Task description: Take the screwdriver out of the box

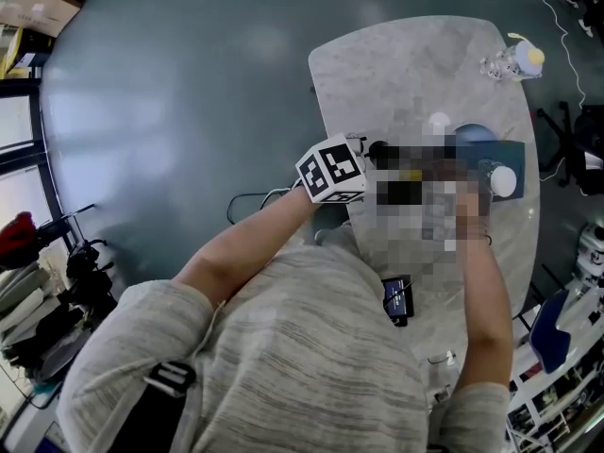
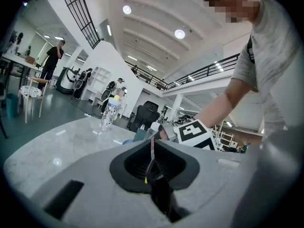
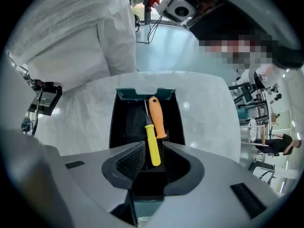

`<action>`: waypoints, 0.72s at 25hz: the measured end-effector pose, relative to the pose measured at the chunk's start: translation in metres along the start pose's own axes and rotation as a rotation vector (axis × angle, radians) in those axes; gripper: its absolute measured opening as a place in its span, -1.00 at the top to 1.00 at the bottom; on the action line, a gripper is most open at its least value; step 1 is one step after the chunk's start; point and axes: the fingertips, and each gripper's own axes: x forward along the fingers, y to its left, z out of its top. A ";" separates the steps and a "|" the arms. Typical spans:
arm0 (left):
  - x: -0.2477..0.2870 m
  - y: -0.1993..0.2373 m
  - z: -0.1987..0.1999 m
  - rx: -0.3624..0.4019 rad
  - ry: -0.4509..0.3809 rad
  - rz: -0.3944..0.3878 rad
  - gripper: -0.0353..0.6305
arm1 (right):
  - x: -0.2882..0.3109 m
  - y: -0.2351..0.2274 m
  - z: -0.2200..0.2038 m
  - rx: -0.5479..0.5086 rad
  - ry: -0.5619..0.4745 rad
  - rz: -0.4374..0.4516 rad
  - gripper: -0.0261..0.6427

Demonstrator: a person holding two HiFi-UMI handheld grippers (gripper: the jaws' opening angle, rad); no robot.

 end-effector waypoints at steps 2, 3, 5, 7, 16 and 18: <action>-0.001 0.001 0.000 -0.005 -0.003 0.004 0.80 | 0.006 0.001 -0.001 -0.009 0.006 0.004 0.65; -0.001 0.002 0.000 -0.007 -0.004 0.006 0.80 | 0.008 0.001 -0.002 -0.012 0.008 0.004 0.65; -0.002 0.004 0.000 -0.013 -0.007 0.009 0.80 | 0.012 0.001 -0.003 -0.017 0.011 0.006 0.65; -0.002 0.005 -0.001 -0.018 -0.007 0.013 0.80 | 0.017 0.002 -0.004 -0.022 0.015 0.011 0.65; -0.006 0.008 -0.003 -0.029 -0.005 0.029 0.80 | 0.030 0.005 -0.007 -0.040 0.039 0.035 0.64; -0.007 0.008 -0.003 -0.029 -0.005 0.031 0.80 | 0.033 0.006 -0.007 -0.044 0.045 0.042 0.62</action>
